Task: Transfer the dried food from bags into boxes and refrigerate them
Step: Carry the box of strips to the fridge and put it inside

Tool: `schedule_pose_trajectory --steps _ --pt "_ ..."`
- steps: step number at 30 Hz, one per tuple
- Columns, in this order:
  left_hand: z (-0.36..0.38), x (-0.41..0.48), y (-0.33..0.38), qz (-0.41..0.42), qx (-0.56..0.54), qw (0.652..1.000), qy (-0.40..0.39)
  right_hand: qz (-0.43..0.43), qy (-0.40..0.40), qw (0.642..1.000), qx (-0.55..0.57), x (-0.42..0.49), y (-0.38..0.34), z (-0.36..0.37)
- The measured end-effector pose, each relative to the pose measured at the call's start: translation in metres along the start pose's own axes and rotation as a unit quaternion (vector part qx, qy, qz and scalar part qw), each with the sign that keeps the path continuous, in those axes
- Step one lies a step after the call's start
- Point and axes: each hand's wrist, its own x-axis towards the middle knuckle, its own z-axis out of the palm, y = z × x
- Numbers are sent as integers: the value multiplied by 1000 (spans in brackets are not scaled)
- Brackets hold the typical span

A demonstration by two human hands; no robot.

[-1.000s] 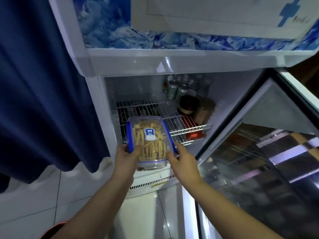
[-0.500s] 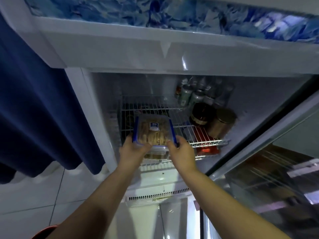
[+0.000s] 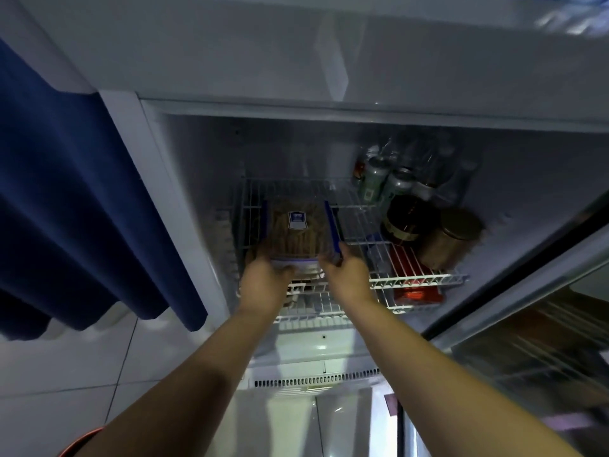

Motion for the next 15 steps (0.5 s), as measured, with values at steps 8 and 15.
schedule_pose_trajectory --steps 8,15 --pt "-3 -10 -5 10 77 997 8 -27 -6 1000 -9 -7 11 -2" --pt "-33 -52 20 115 107 988 6 -84 3 984 -157 -51 -6 -29"
